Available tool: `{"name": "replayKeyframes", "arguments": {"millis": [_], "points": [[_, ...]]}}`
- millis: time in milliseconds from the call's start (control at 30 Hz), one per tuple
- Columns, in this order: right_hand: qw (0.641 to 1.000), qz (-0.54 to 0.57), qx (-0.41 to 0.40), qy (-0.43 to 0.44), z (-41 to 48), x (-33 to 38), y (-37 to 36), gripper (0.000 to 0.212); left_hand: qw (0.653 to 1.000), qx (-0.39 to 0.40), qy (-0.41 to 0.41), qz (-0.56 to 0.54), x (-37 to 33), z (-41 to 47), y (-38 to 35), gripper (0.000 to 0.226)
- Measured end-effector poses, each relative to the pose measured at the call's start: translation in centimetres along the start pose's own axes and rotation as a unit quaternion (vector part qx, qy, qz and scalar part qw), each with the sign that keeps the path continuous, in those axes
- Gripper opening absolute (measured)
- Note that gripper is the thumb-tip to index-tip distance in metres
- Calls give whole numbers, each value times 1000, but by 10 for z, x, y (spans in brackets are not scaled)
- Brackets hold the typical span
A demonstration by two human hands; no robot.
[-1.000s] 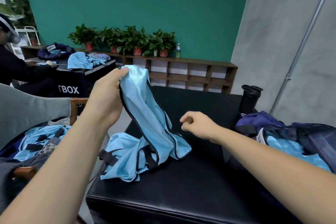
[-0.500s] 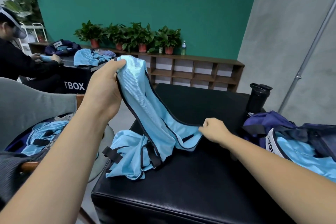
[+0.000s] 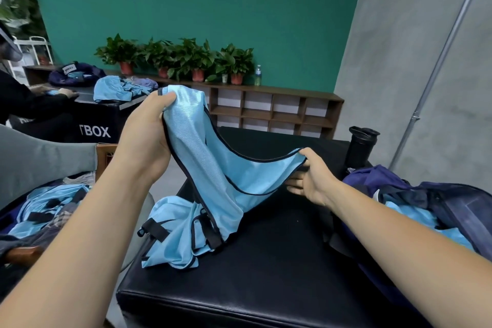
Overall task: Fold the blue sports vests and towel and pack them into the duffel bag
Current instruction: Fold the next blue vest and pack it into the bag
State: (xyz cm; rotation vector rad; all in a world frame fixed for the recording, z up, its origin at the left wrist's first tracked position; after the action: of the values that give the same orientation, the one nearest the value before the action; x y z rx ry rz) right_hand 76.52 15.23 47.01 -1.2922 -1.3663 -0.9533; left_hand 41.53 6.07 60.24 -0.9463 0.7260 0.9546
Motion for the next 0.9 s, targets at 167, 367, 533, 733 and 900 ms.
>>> {"name": "replayKeyframes", "arguments": {"millis": [167,367,533,733,900], "points": [[996,-76,-33,-17,6,-8,-1,89,1000,8,0,5,0,0,-3,20],[983,-149,-16,-106,22,-64,-2,49,1000,10,0,0,-2,-1,0,14],[966,-207,-90,-129,34,-83,7,18,1000,5,4,2,0,-2,2,22],[937,-307,-54,-154,46,-74,-30,30,1000,3,7,9,7,1,5,13],[846,-509,-42,-153,57,-66,-56,9,1000,4,9,13,9,2,5,16]]}}
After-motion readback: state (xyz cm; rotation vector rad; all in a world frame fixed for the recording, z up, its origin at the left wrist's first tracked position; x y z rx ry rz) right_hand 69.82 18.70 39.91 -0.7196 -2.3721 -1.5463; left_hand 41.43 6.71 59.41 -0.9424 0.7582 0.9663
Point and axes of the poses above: each hand's wrist, its own z-axis towards the middle knuckle, its own y-axis out of the back of the hand, x = y × z, the point moved 6 cm from there along z, towards the middle knuckle, and after that the axes turned 13 degrees about x, right-handed, at the moved point
